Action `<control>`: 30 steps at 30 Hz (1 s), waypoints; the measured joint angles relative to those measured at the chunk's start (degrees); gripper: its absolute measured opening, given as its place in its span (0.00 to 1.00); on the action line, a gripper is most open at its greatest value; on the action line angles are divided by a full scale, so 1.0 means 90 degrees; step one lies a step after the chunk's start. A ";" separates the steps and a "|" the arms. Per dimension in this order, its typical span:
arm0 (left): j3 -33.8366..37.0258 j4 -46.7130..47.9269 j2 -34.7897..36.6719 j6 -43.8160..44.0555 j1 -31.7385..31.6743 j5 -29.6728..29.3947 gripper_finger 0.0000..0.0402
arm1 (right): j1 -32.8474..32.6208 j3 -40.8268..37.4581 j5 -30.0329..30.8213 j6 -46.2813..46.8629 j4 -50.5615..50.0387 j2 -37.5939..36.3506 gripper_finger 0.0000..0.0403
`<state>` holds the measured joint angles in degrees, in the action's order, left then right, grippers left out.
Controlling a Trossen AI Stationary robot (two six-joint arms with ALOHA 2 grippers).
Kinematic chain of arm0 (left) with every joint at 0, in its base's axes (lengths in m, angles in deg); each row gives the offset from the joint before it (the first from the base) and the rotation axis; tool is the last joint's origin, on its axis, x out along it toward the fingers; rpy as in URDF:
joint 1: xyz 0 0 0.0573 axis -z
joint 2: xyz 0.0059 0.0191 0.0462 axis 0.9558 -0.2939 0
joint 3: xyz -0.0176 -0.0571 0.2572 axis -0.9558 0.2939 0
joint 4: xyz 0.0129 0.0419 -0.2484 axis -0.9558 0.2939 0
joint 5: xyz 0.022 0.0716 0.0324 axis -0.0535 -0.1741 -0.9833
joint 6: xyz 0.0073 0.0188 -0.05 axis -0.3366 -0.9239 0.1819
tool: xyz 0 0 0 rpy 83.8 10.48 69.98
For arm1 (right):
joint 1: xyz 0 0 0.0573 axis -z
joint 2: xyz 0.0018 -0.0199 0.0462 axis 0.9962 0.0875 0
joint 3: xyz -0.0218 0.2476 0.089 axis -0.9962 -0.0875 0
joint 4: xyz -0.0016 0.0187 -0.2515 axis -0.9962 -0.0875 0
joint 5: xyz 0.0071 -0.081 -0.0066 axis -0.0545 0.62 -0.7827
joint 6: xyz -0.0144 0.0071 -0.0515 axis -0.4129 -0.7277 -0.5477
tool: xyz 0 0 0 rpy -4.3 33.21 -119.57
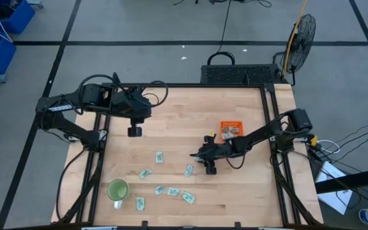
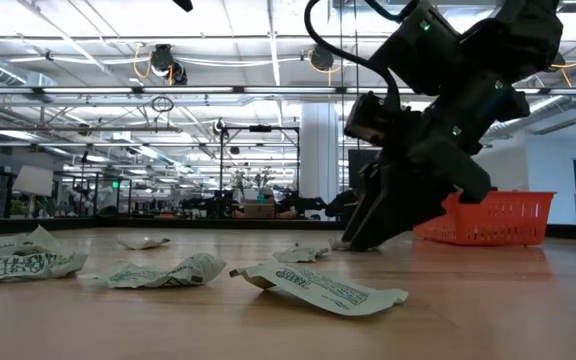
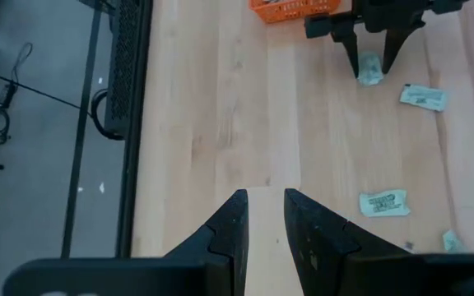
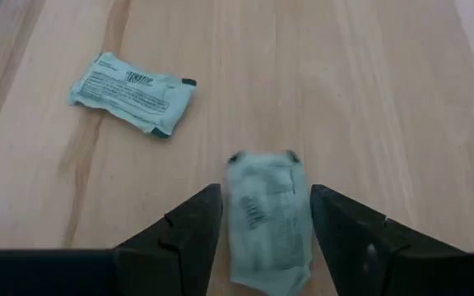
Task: Pick and place Stevia / Truvia into bins
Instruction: Put the stevia packet into the orange basket
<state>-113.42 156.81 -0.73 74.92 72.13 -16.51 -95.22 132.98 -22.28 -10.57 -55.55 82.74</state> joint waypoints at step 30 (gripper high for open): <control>0.0000 -0.0003 0.0000 0.0171 0.0000 0.0007 0.22 | 0.0022 -0.0030 0.2609 0.1049 -0.4276 -0.3495 0.01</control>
<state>-113.42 156.78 -0.73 76.47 72.13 -16.45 -95.02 132.71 1.21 -1.13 -94.03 51.29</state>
